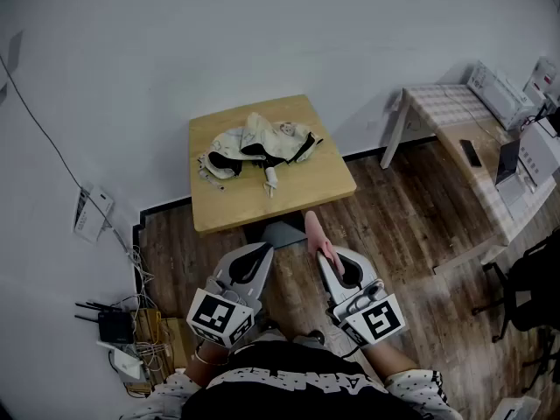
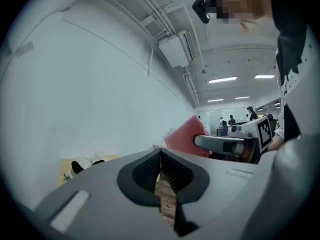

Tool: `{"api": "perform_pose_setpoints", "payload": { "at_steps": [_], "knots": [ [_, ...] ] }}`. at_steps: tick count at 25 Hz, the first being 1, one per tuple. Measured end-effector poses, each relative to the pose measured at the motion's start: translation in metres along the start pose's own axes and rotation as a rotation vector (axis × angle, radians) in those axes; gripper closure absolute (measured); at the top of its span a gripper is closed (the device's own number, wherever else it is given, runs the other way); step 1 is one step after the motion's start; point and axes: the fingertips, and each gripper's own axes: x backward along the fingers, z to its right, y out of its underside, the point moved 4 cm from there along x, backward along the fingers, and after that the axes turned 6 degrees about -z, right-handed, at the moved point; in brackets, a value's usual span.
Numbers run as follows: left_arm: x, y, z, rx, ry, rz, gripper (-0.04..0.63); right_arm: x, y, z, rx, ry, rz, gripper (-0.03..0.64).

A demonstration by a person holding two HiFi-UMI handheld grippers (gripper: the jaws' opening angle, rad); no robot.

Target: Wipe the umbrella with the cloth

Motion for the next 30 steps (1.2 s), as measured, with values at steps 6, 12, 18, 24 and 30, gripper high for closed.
{"api": "perform_pose_setpoints", "payload": {
  "at_steps": [6,12,18,24,30],
  "knots": [
    [-0.002,0.001,0.008,-0.006,-0.006,0.0,0.594,0.012,-0.001,0.007,-0.007,0.009,0.02,0.588],
    [-0.011,0.001,0.022,-0.007,-0.006,-0.003,0.593,0.028,-0.003,0.016,0.001,0.007,0.026,0.588],
    [-0.022,0.003,0.04,-0.001,-0.012,-0.008,0.594,0.049,0.002,0.032,-0.026,0.018,0.033,0.586],
    [-0.027,0.006,0.052,-0.008,-0.033,-0.019,0.594,0.066,0.007,0.044,-0.04,0.018,0.04,0.586],
    [-0.029,0.011,0.06,-0.032,-0.045,-0.035,0.594,0.073,0.011,0.051,-0.069,0.013,0.053,0.586]
  ]
}}
